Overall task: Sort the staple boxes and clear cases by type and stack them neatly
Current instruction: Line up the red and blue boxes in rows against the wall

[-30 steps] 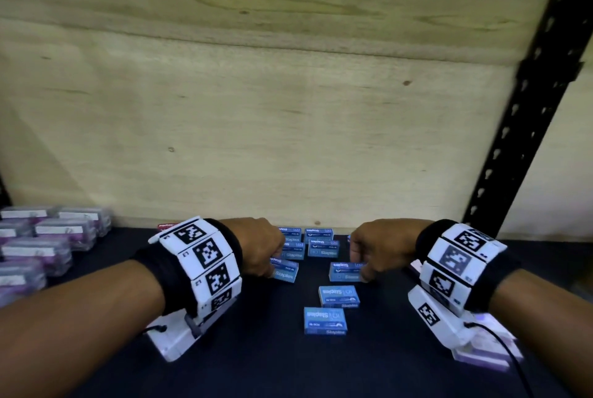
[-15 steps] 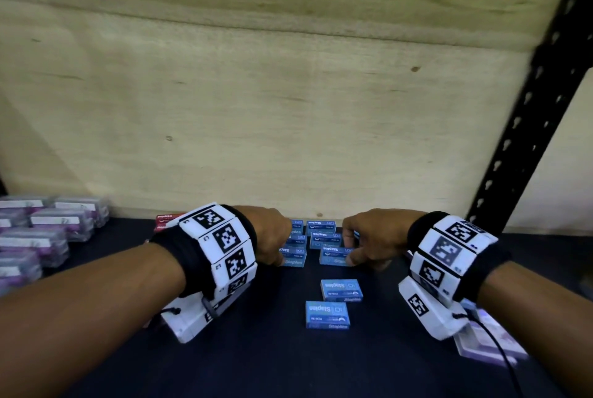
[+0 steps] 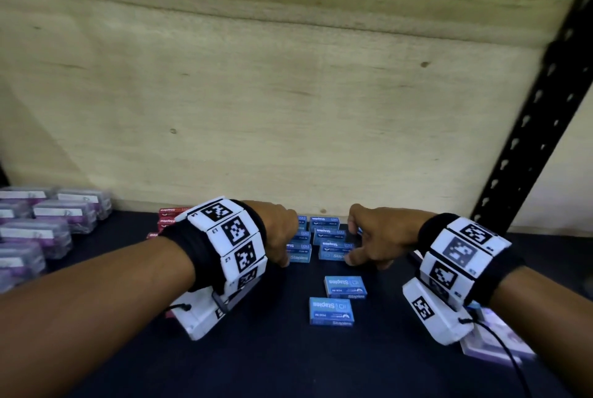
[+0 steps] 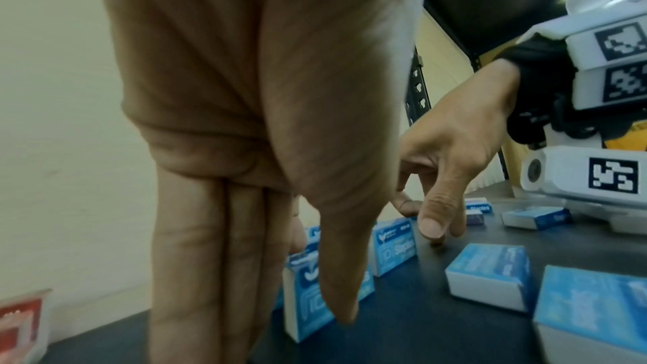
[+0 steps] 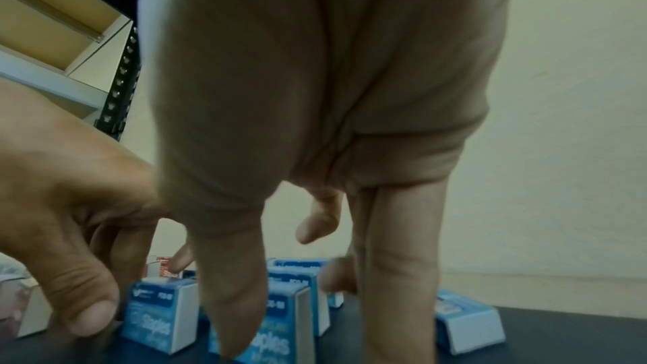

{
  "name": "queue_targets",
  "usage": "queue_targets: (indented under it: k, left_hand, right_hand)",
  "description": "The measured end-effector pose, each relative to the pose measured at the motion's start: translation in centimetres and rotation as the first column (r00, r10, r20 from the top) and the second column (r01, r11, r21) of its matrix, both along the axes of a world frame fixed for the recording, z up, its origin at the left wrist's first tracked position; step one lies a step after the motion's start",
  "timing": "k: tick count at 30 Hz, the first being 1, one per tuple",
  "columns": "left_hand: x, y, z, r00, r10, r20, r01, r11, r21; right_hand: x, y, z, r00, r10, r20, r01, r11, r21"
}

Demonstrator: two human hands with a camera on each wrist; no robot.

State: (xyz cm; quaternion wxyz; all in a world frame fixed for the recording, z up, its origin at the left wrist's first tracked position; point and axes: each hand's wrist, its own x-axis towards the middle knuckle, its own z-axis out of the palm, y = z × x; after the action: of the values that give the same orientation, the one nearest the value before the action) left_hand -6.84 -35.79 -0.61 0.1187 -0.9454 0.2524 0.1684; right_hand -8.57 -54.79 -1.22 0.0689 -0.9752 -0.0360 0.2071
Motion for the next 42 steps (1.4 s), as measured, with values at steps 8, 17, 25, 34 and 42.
queue_targets:
  k: [8,17,25,34,42]
  left_hand:
    - [-1.3,1.4,0.3,0.988,0.128,-0.085,-0.134,0.989,-0.068]
    - [-6.0,0.0,0.7,0.987,-0.159,-0.016,0.157,0.984,-0.083]
    - [-6.5,-0.6,-1.8,0.977,-0.196,-0.08,0.174,0.959,-0.224]
    - [-5.4,1.8,-0.8,0.992,-0.111,-0.061,0.103,0.988,-0.114]
    - [-5.7,1.1,-1.0,0.975,-0.183,-0.126,0.155,0.967,-0.205]
  right_hand:
    - [-2.0,-0.2,0.0,0.998,0.033,0.054,-0.035,0.999,0.022]
    - [-3.2,-0.5,-0.1,0.99,0.138,0.039,-0.138,0.99,0.004]
    - [-3.8,-0.7,-0.8,0.989,0.132,0.058,-0.133,0.991,0.006]
    - [-3.6,-2.3,-1.0,1.0,0.018,-0.002,-0.017,0.963,0.268]
    - [-3.7,-2.6,-0.6,0.998,0.032,-0.052,-0.006,0.902,0.432]
